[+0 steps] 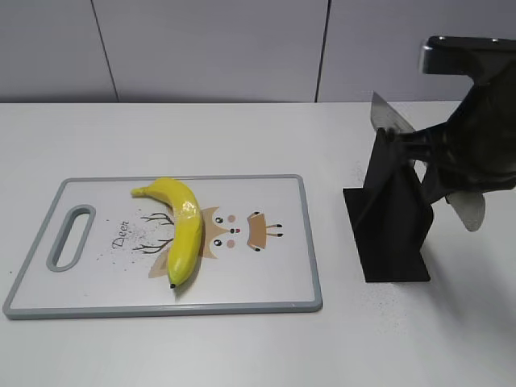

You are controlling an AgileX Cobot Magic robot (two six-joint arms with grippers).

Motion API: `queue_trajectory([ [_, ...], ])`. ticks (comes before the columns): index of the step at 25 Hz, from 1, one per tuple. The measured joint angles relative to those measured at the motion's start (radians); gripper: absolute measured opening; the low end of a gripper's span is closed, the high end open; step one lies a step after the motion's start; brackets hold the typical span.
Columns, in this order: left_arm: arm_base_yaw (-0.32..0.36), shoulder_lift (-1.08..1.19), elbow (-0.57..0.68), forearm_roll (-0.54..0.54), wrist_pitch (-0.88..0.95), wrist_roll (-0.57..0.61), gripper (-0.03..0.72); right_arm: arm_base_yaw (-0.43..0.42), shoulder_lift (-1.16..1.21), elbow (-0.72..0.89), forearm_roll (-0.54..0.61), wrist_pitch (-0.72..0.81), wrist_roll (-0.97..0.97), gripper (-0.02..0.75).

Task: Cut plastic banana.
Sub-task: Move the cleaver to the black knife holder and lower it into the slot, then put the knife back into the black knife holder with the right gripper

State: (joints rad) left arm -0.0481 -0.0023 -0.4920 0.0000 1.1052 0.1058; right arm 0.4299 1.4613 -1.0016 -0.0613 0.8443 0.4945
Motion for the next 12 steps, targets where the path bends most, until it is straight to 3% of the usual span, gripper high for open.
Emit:
queue_trajectory([
  [9,0.000,0.000,0.000,0.000,0.000,0.000,0.592,0.000,0.044,0.000,0.020,0.055,0.003,0.181],
  [12,0.000,0.000,0.000,0.000,0.000,0.000,0.592,-0.001,0.045,0.000,0.048,0.063,-0.013,0.363],
])
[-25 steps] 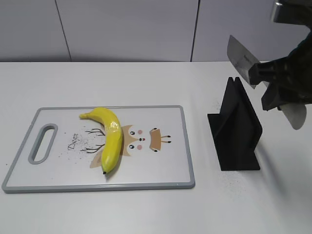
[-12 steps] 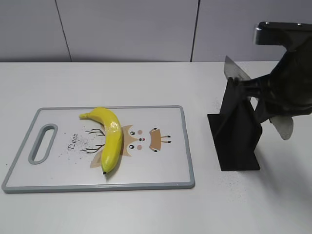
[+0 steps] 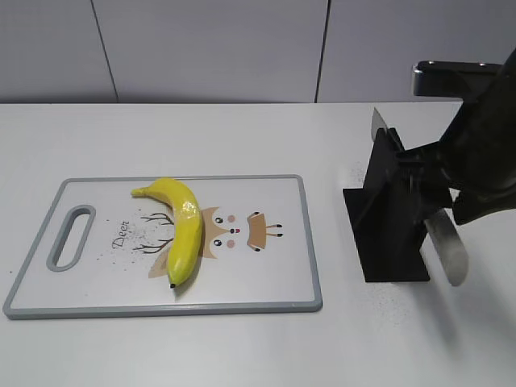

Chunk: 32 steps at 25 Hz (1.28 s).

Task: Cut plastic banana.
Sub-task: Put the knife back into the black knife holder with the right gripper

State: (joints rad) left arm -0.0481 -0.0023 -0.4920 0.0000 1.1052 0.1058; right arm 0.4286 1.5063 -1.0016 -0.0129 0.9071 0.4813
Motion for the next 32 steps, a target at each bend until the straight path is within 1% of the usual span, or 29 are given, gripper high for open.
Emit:
queue_trajectory([
  [3,0.000,0.000,0.000,0.000,0.000,0.000,0.591,0.000,0.000,0.000,0.028,0.014,-0.033,0.565],
  [5,0.000,0.000,0.000,0.000,0.000,0.000,0.591,0.000,-0.001,0.000,0.035,0.037,-0.062,0.636],
  [7,0.000,0.000,0.000,0.000,0.000,0.000,0.591,0.000,-0.018,0.000,0.037,0.074,-0.108,0.659],
  [11,0.000,0.000,0.000,0.000,0.000,0.000,0.591,0.000,-0.149,0.000,0.044,0.132,-0.220,0.659],
  [14,0.000,0.000,0.000,0.000,0.000,0.000,0.591,0.000,-0.314,0.010,0.069,0.139,-0.328,0.659],
  [18,0.000,0.000,0.000,0.000,0.000,0.000,0.591,0.000,-0.566,0.105,0.072,0.113,-0.457,0.642],
  [23,0.000,0.000,0.000,0.000,0.000,0.000,0.591,0.000,-0.856,0.283,0.072,0.093,-0.481,0.594],
  [28,0.000,0.000,0.000,0.000,0.000,0.000,0.591,0.000,-1.104,0.428,0.072,0.091,-0.487,0.589],
  [32,0.000,0.000,0.000,0.000,0.000,0.000,0.591,0.000,-1.263,0.473,0.073,0.096,-0.489,0.587],
])
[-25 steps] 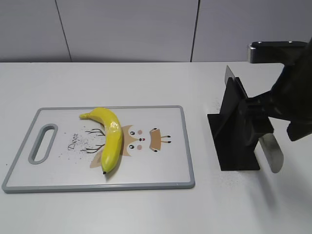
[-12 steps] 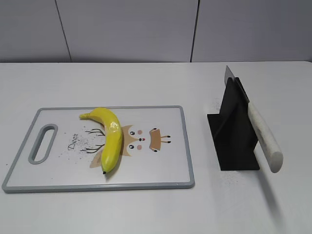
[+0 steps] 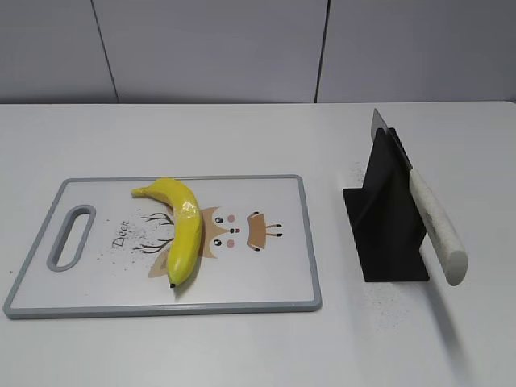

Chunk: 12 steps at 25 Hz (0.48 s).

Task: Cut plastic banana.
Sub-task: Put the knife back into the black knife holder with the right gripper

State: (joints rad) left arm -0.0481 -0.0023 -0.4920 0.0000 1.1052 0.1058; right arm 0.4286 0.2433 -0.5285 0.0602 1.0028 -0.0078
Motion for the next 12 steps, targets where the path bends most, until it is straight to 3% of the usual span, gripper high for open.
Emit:
queue_trajectory([
  [12,0.000,0.000,0.000,0.000,-0.001,0.000,0.589,0.000,-0.202,0.023,0.004,0.033,-0.001,0.544],
])
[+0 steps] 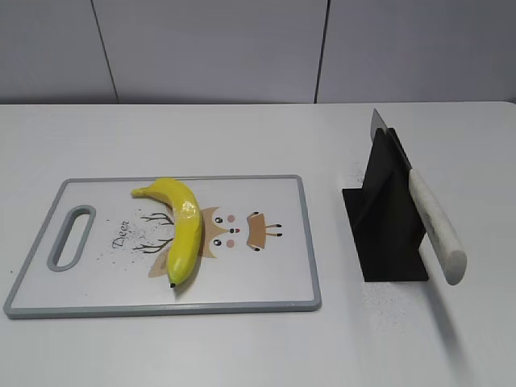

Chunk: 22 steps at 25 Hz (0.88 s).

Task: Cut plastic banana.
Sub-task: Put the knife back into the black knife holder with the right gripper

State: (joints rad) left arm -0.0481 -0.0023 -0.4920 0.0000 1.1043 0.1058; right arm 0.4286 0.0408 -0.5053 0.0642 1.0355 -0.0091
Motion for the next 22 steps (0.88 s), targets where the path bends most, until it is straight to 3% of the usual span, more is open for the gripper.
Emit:
queue_trajectory([
  [5,0.000,0.000,0.000,0.000,0.000,0.000,0.589,-0.013,-0.029,0.000,0.001,0.002,0.000,0.541],
  [8,0.000,0.000,0.000,0.000,0.000,0.000,0.589,-0.063,-0.046,0.000,0.001,0.003,0.000,0.541],
  [18,0.000,0.000,0.000,0.000,0.000,0.000,0.589,-0.374,-0.047,0.000,0.007,0.003,0.000,0.541],
  [22,0.000,0.000,0.000,0.000,0.000,0.000,0.589,-0.410,-0.047,0.000,0.007,0.003,0.000,0.541],
])
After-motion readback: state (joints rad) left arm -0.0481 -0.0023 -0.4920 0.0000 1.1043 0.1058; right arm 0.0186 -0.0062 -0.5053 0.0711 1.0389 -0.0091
